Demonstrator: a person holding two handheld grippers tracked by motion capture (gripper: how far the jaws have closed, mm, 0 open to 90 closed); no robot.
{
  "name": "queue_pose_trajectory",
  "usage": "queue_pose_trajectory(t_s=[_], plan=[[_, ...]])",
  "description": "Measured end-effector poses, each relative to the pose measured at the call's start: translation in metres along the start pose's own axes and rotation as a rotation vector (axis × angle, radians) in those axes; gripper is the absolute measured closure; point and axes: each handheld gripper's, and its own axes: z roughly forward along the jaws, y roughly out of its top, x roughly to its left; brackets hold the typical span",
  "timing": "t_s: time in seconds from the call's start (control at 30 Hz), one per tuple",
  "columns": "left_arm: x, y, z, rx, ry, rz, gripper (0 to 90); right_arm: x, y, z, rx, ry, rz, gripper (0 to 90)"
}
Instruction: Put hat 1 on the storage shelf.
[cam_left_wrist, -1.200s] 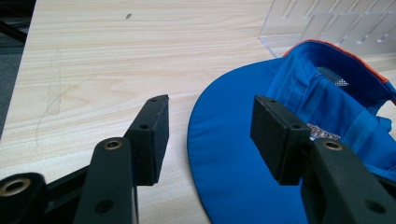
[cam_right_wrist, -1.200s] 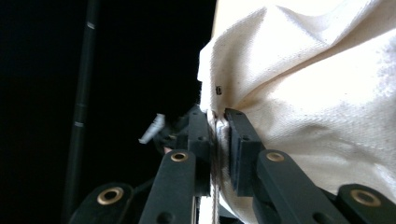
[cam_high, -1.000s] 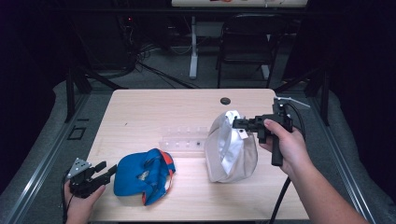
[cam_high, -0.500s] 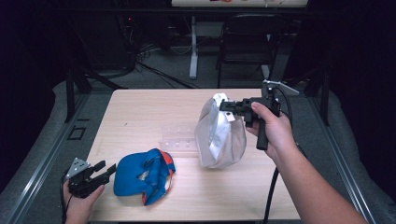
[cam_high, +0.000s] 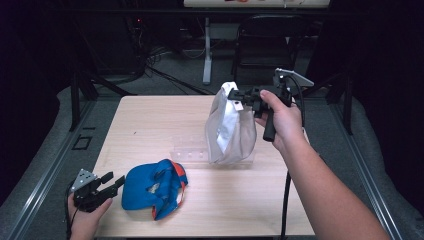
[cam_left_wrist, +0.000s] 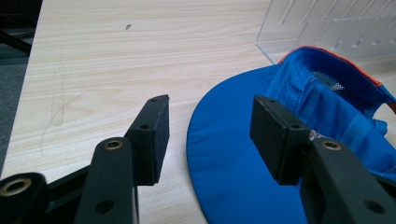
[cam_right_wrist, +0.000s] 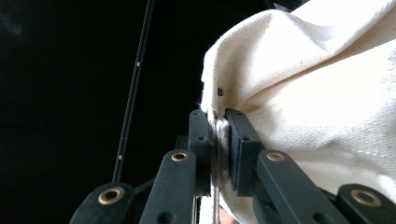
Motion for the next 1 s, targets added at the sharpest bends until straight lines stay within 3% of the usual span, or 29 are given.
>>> queue_pose_trajectory(t_s=[0.4,1.0], plan=[[0.0,0.0,0.002,0.006,-0.003,0.01,48.7,0.008,0.006,0.021,-0.01,-0.003,-0.005,81.6],[-0.007,0.002,0.002,-0.013,-0.021,0.044,48.0,0.004,0.01,0.057,-0.028,-0.021,0.018,81.6]])
